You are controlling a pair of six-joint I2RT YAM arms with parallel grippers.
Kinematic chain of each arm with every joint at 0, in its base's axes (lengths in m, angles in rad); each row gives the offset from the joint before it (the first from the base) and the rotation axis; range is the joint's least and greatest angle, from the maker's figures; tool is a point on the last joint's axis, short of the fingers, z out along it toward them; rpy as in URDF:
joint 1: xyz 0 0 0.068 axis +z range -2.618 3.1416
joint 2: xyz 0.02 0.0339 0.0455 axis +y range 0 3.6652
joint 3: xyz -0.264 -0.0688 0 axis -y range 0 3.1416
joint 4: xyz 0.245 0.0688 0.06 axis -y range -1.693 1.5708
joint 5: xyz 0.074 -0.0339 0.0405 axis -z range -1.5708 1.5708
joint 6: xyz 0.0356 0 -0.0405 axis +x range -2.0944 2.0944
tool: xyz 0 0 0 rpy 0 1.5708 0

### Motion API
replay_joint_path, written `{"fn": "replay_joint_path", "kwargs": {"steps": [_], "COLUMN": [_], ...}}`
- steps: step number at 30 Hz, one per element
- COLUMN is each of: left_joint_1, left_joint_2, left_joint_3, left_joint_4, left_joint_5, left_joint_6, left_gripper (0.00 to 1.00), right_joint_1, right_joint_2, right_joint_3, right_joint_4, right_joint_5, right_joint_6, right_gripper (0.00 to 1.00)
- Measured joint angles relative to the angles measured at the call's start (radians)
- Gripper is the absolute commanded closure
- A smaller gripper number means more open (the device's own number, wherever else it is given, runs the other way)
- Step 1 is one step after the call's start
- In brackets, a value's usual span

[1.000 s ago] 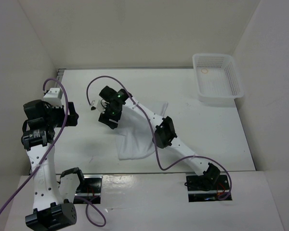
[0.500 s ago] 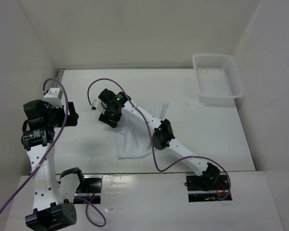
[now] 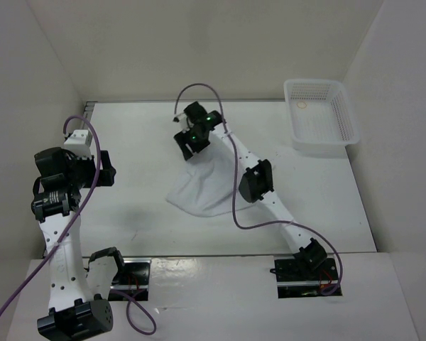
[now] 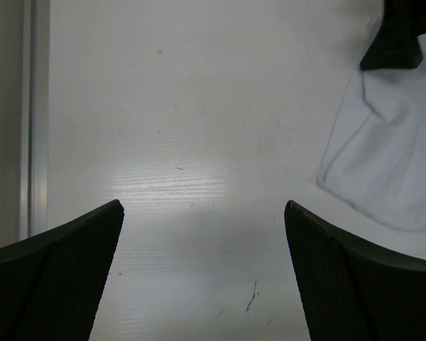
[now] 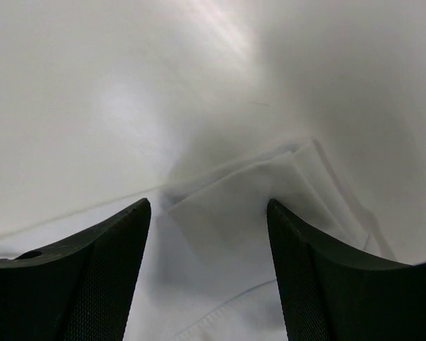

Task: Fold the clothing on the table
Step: Flatten the skirt out

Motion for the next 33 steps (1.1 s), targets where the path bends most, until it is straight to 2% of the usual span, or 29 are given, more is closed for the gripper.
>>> {"fn": "replay_joint_path", "kwargs": {"steps": [5, 8, 15, 19, 22, 25, 28, 31, 33], "left_joint_1": [0.000, 0.000, 0.000, 0.000, -0.005, -0.062, -0.161, -0.294, -0.393], "left_joint_2": [0.000, 0.000, 0.000, 0.000, 0.002, 0.024, 0.119, 0.274, 0.374], "left_joint_3": [0.000, 0.000, 0.000, 0.000, 0.000, 0.001, 0.027, 0.100, 0.122], "left_joint_4": [0.000, 0.000, 0.000, 0.000, -0.001, -0.002, -0.031, -0.037, -0.023], "left_joint_5": [0.000, 0.000, 0.001, 0.012, 0.035, 0.059, 0.087, 0.064, 0.037], "left_joint_6": [0.000, 0.000, 0.000, 0.001, 0.007, 0.025, 0.032, 0.045, 0.047], "left_gripper": [0.00, 0.00, 0.00, 0.00, 0.00, 0.00, 0.00, 0.00, 0.00], "right_joint_1": [-0.185, -0.245, -0.255, -0.230, -0.186, -0.130, -0.083, -0.095, -0.116], "right_joint_2": [-0.026, -0.042, -0.076, -0.178, -0.337, -0.573, -0.858, -1.125, -1.244], "right_joint_3": [-0.040, -0.069, -0.109, -0.166, -0.243, -0.370, -0.559, -0.827, -1.015], "right_joint_4": [0.009, 0.009, -0.001, -0.023, -0.023, 0.002, 0.071, 0.176, 0.228], "right_joint_5": [0.062, 0.126, 0.175, 0.169, 0.164, 0.162, 0.162, 0.177, 0.202], "right_joint_6": [0.089, 0.127, 0.156, 0.155, 0.155, 0.155, 0.152, 0.150, 0.139], "right_gripper": [0.26, 0.26, 0.26, 0.23, 0.23, 0.22, 0.22, 0.22, 0.22]}}
